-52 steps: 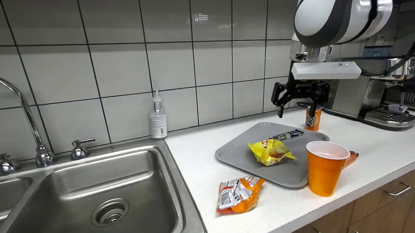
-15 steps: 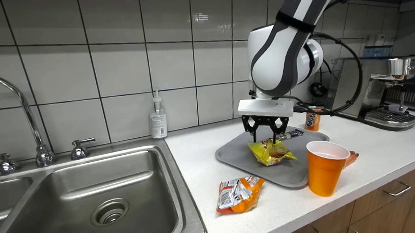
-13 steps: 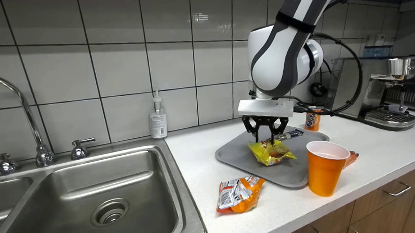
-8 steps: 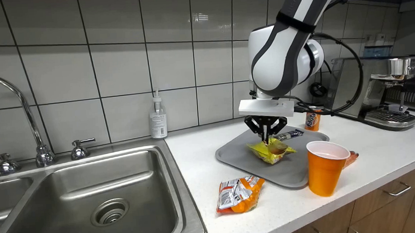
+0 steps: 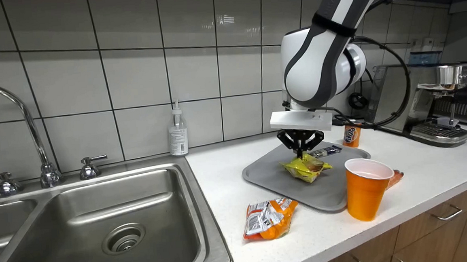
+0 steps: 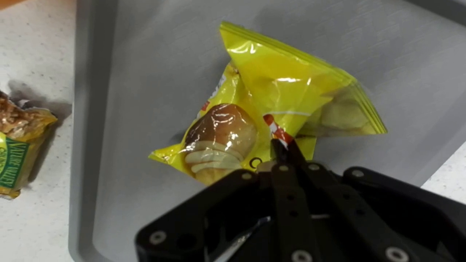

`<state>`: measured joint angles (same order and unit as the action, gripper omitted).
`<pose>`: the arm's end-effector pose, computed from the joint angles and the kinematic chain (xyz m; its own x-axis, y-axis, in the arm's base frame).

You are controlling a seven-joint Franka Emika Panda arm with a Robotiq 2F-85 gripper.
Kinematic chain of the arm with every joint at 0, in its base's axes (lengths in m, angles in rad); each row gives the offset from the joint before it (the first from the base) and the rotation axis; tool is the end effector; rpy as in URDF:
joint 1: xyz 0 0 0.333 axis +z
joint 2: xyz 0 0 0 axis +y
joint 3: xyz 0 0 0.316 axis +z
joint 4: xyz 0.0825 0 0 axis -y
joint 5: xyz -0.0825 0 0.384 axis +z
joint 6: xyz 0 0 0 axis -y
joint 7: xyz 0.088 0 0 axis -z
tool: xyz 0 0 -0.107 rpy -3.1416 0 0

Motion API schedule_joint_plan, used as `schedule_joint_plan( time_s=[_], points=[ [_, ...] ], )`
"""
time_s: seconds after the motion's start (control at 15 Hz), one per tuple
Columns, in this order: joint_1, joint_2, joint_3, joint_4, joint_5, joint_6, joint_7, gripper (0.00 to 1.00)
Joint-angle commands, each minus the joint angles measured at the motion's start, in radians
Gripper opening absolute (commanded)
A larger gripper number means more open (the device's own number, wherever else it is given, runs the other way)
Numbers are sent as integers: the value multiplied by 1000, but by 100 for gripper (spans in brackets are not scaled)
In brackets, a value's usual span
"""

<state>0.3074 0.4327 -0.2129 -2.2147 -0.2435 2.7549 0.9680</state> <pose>0.5580 0.0612 0.1933 0.7934 -0.5703 0.2129 -0.5912 -0.8052 0.0464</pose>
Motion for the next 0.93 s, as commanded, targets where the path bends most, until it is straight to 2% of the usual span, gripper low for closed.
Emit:
schedule_joint_plan(
  time_s=[0.0,0.87],
  points=[
    [1,-35,-1,-8,-2,-22,6,0],
    [78,-138,26,-59,-82,-13,33,0]
  ],
)
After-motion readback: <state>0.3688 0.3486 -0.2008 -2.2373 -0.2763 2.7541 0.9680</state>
